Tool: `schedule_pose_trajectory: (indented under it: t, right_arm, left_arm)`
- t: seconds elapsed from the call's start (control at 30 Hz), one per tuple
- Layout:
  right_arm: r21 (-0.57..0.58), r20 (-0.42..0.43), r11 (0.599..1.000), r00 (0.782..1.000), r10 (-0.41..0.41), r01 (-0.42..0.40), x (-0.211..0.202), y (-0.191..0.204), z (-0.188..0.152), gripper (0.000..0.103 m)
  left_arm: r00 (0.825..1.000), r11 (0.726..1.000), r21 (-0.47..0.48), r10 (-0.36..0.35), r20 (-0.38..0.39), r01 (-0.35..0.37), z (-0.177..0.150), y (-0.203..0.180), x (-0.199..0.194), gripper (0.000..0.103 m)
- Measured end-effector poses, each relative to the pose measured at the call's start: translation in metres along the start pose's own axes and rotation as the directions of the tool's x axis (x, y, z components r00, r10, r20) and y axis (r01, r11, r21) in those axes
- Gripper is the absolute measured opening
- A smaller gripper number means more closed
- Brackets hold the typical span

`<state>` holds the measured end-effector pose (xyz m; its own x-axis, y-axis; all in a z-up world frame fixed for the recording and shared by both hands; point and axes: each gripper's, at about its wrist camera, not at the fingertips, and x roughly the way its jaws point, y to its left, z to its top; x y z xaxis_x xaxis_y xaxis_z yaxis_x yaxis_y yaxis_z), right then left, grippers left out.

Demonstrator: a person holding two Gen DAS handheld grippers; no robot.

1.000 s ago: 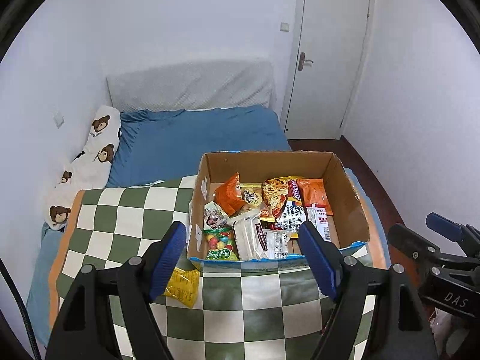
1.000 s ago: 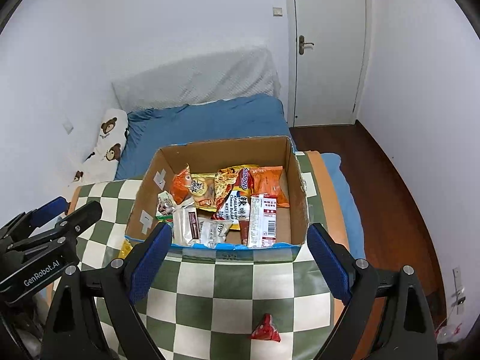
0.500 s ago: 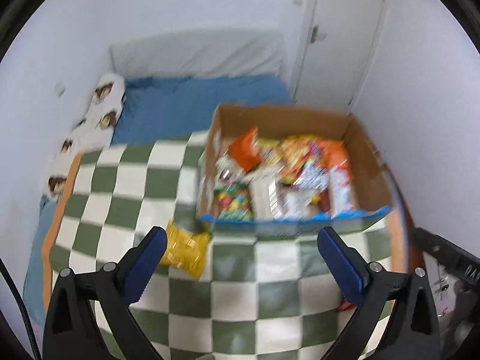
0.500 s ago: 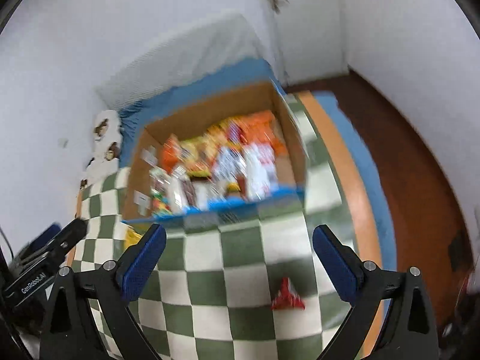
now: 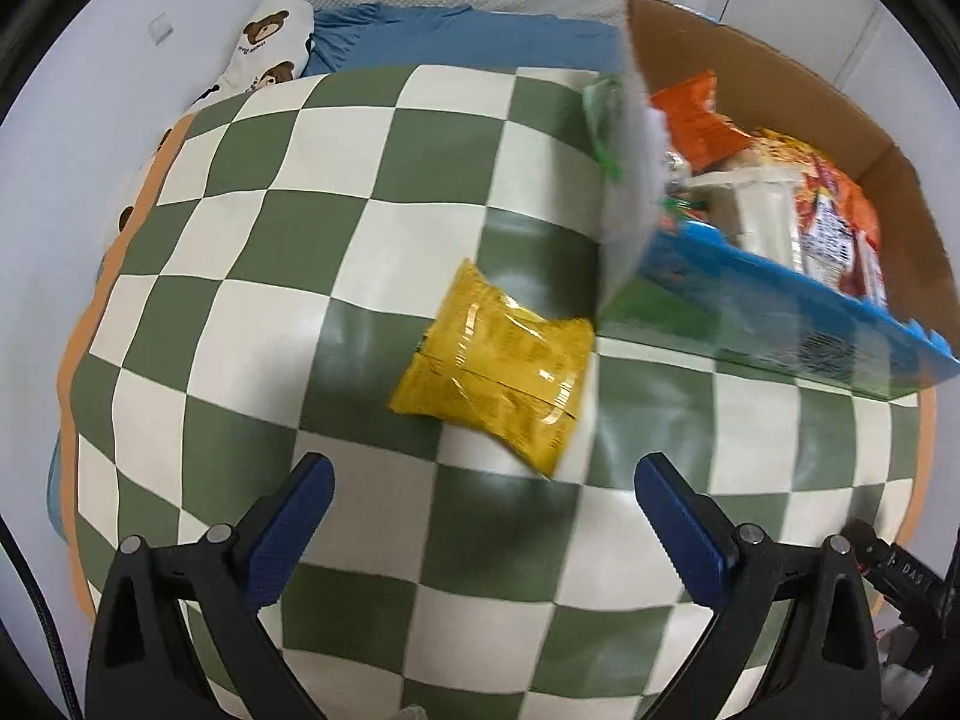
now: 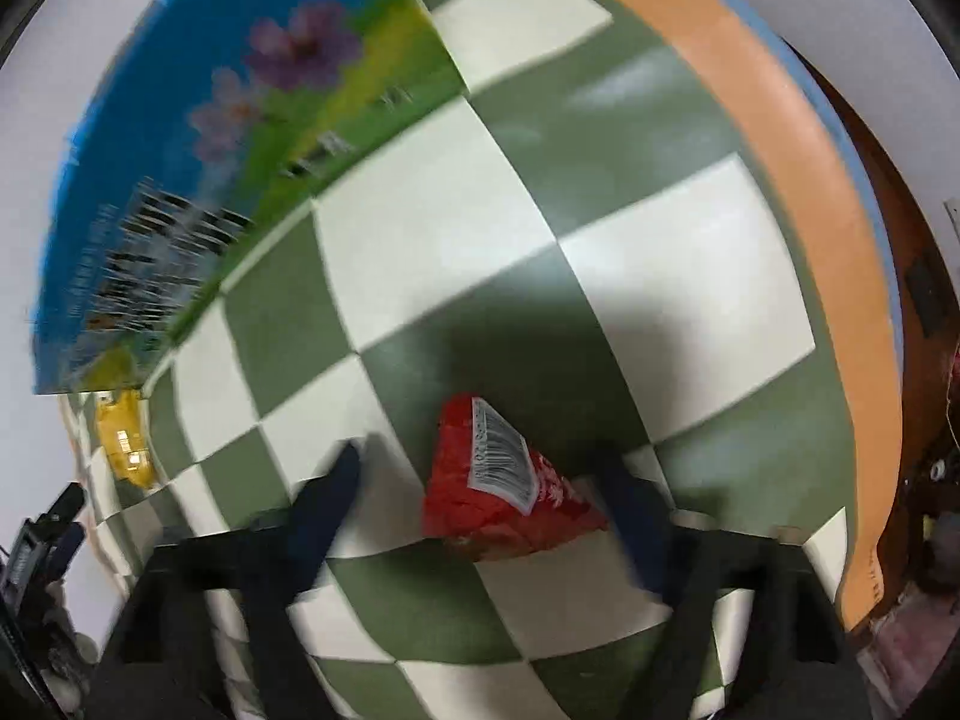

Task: Organize snacks
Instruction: 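Grasp the yellow bag with left tool while right tool grasps small red packet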

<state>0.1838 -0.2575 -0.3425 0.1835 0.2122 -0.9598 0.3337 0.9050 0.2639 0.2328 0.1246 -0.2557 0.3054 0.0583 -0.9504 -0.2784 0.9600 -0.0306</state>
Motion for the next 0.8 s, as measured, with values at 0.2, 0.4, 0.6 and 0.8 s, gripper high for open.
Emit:
schedule_pose_trajectory:
  t: [0.2, 0.4, 0.6, 0.8]
  right_arm:
    - [-0.056, 0.030, 0.998, 1.000, 0.004, -0.002, 0.001, 0.019, -0.016, 0.049]
    - [-0.088, 0.024, 0.996, 1.000, -0.009, 0.011, 0.009, 0.036, -0.025, 0.049]
    - [-0.101, 0.010, 0.995, 1.000, -0.003, 0.004, 0.010, 0.049, -0.032, 0.044]
    - [-0.153, -0.025, 0.988, 1.000, 0.000, -0.004, 0.016, 0.065, -0.035, 0.041]
  left_arm:
    - [0.999, 0.999, -0.013, -0.032, -0.044, 0.031, 0.024, 0.006, 0.025, 0.103]
    - [0.991, 0.996, 0.072, -0.041, -0.124, 0.050, 0.044, -0.010, 0.071, 0.103]
    - [0.992, 0.990, 0.111, -0.072, -0.103, 0.084, 0.035, -0.018, 0.075, 0.073]
    - [0.982, 0.986, 0.102, -0.116, -0.151, 0.132, -0.015, -0.023, 0.061, 0.069]
